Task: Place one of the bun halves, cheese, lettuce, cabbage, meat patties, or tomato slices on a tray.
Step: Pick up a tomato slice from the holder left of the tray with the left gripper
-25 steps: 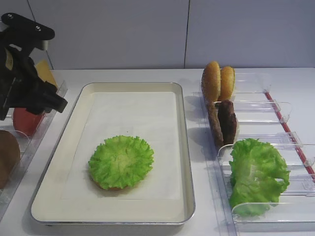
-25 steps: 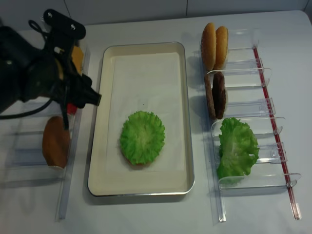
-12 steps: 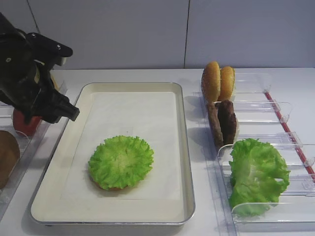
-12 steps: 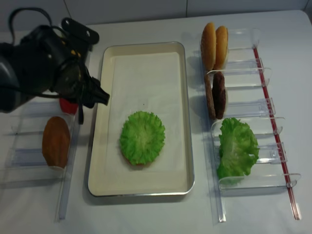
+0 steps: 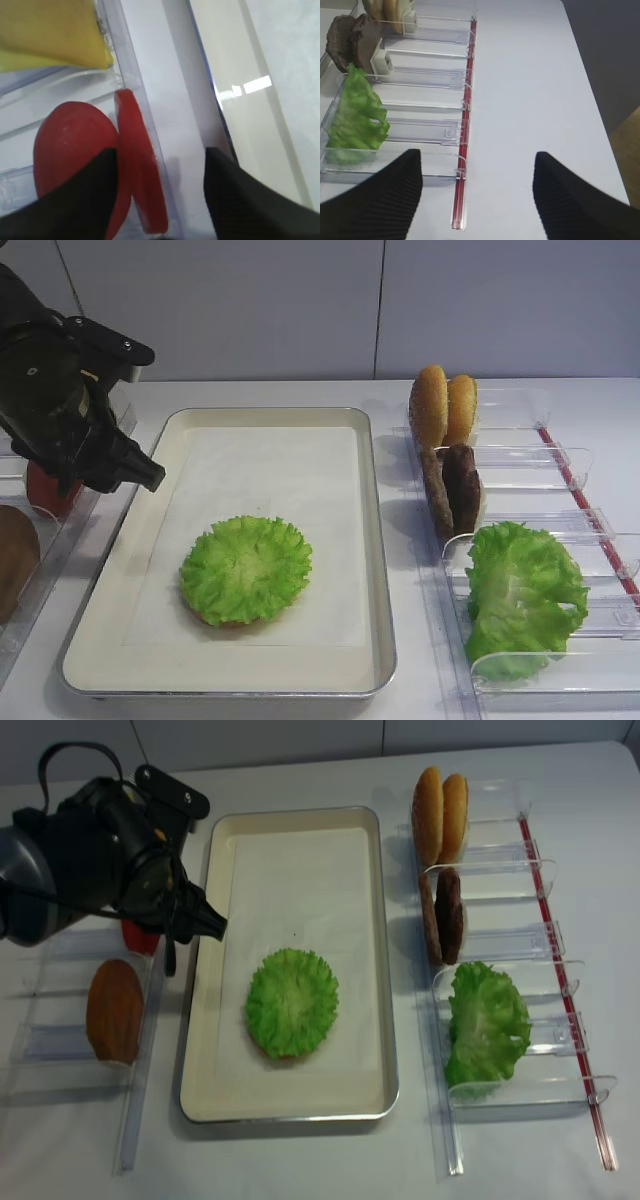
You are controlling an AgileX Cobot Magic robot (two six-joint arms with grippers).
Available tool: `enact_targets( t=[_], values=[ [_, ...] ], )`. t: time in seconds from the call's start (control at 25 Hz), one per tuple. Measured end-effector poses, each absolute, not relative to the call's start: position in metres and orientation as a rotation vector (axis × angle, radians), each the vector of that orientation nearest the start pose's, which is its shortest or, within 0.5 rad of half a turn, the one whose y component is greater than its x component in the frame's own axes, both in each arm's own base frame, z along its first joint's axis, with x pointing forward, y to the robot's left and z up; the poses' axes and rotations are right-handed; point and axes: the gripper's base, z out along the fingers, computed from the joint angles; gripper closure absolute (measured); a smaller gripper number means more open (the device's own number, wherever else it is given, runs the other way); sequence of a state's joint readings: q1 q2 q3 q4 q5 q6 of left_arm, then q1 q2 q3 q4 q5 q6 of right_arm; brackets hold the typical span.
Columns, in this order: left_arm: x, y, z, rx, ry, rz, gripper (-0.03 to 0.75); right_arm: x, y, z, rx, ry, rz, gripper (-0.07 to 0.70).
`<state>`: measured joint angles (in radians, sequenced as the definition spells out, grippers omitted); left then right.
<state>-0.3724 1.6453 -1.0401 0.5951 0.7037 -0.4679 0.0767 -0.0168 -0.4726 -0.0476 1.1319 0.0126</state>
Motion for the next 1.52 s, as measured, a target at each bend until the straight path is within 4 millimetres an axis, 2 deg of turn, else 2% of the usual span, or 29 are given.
enact_targets(
  t=[0.44,0.72,1.16,1.52],
  values=[
    [0.315,-0.087,0.219,0.372,2.59,0.373,0.496,-0.007,-0.004,0.264,-0.064,2.124,-0.005,0.14],
    [0.315,-0.086,0.22,0.388,2.584,0.405,0.657,-0.007,-0.004,0.264,-0.064,2.124,-0.005,0.14],
    [0.316,-0.081,0.227,0.333,2.595,0.49,0.664,-0.007,-0.004,0.264,-0.064,2.124,-0.005,0.14],
    [0.302,-0.102,0.245,0.371,2.564,0.453,0.664,-0.007,-0.004,0.264,-0.064,2.124,-0.005,0.14]
  ],
)
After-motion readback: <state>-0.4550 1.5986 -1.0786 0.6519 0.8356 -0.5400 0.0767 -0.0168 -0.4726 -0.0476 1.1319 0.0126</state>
